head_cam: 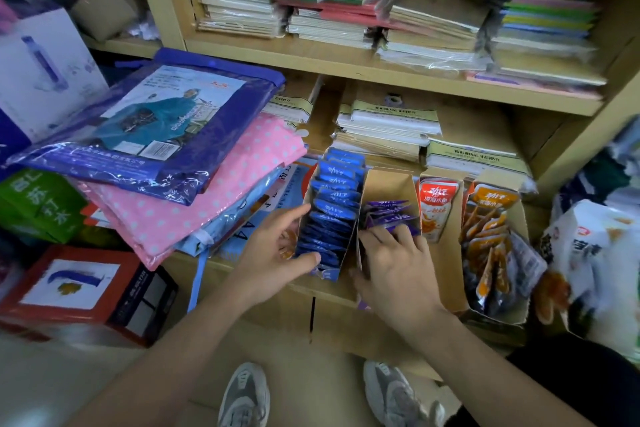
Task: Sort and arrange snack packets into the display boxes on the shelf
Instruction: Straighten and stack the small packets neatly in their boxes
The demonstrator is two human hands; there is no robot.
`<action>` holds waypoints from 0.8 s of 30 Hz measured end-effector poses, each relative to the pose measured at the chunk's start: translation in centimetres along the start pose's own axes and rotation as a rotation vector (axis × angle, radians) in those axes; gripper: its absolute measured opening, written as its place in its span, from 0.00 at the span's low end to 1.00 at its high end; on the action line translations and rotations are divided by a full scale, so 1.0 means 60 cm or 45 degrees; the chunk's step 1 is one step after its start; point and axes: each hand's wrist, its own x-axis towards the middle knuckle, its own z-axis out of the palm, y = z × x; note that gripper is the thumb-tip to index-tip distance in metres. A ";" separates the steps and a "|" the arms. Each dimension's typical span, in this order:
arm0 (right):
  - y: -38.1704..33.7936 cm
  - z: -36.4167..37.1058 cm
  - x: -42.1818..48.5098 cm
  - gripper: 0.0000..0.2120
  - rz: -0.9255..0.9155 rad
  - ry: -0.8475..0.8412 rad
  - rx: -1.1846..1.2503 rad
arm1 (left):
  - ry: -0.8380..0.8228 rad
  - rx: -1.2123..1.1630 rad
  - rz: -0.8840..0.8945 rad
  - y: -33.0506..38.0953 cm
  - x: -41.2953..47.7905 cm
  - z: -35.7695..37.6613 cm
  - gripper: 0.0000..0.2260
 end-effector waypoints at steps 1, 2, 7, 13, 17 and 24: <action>0.004 -0.003 0.003 0.21 0.011 -0.013 0.015 | -0.008 0.022 0.005 0.002 0.005 -0.005 0.36; 0.010 -0.007 0.005 0.21 0.031 -0.028 0.029 | -0.012 0.034 0.000 0.003 0.010 -0.008 0.38; 0.053 -0.011 0.016 0.31 0.110 -0.020 0.034 | -0.039 -0.054 -0.181 0.000 0.026 -0.005 0.41; 0.031 0.005 0.023 0.37 -0.071 -0.033 0.162 | -0.149 -0.014 -0.182 0.005 0.031 0.019 0.35; 0.020 0.021 0.030 0.37 -0.107 -0.150 0.245 | -0.158 -0.012 -0.146 -0.002 0.031 0.026 0.35; 0.056 -0.018 0.054 0.21 -0.010 0.130 0.585 | 0.220 -0.114 0.004 0.016 0.049 0.007 0.25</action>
